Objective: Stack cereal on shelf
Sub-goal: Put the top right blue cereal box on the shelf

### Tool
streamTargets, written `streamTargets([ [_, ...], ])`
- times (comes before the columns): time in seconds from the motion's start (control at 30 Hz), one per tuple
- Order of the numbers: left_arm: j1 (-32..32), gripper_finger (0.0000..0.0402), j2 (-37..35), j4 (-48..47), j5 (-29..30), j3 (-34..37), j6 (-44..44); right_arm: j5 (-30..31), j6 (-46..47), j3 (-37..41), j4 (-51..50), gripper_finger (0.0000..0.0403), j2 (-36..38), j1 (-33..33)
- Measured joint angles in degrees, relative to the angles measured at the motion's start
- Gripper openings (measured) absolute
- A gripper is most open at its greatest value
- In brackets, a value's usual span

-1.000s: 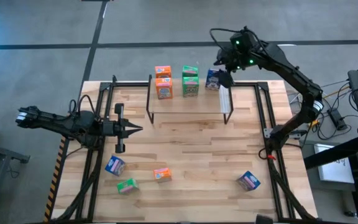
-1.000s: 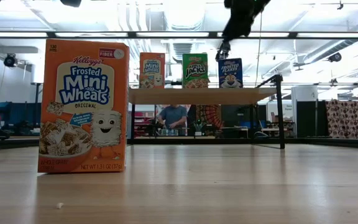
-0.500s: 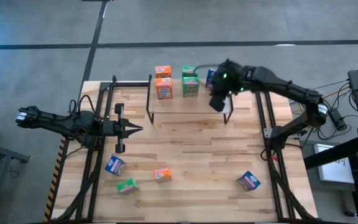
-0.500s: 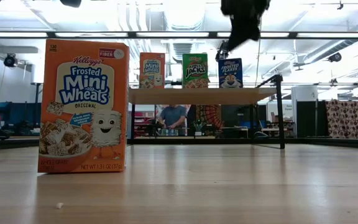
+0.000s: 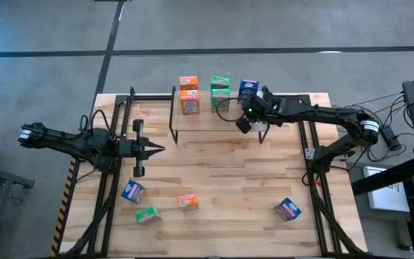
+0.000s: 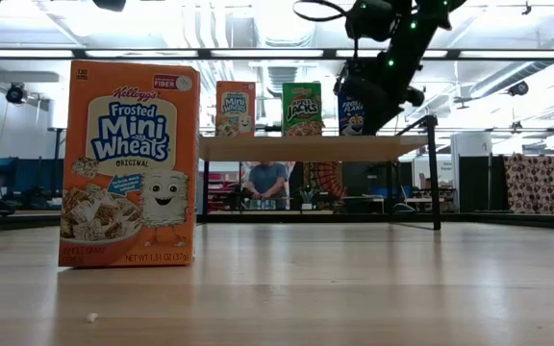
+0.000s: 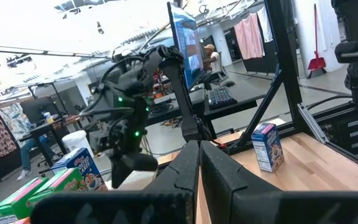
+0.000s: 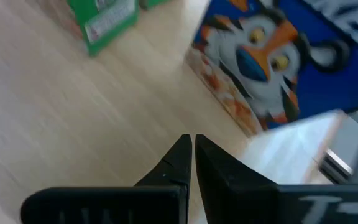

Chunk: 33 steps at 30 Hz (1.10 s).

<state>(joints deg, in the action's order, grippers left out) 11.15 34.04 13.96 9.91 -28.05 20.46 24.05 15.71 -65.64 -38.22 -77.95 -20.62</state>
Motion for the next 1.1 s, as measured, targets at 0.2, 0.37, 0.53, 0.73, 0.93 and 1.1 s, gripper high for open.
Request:
streamTargets([
  [0.2, 0.01, 0.0, 0.0, -0.02, 0.0, -0.04, 0.01, 1.79, 0.23, 3.3, 8.31, 0.0013, 0.04, 0.0],
  [0.37, 0.0, 0.0, 0.0, -0.02, 0.0, -0.04, 0.01, 3.42, -0.42, 3.95, 10.53, 0.0013, 0.04, -0.59],
  [0.53, 0.0, 0.0, 0.0, -0.04, 0.0, -0.04, 0.01, 7.27, -2.07, 3.96, 10.95, 0.0013, 0.04, -1.37],
  [0.73, 0.0, 0.0, 0.0, -0.02, 0.0, -0.04, 0.01, 7.56, -3.65, 4.04, 13.36, 0.0013, 0.02, -2.42],
  [0.93, 0.0, 0.0, 0.0, -0.02, 0.0, -0.04, 0.01, 7.56, -3.78, 4.04, 13.64, 0.0013, -0.07, -2.8],
  [1.1, -0.01, 0.0, 0.0, -0.02, 0.0, -0.04, 0.01, 7.52, -3.85, 4.04, 13.47, 0.0013, -0.07, -2.78],
])
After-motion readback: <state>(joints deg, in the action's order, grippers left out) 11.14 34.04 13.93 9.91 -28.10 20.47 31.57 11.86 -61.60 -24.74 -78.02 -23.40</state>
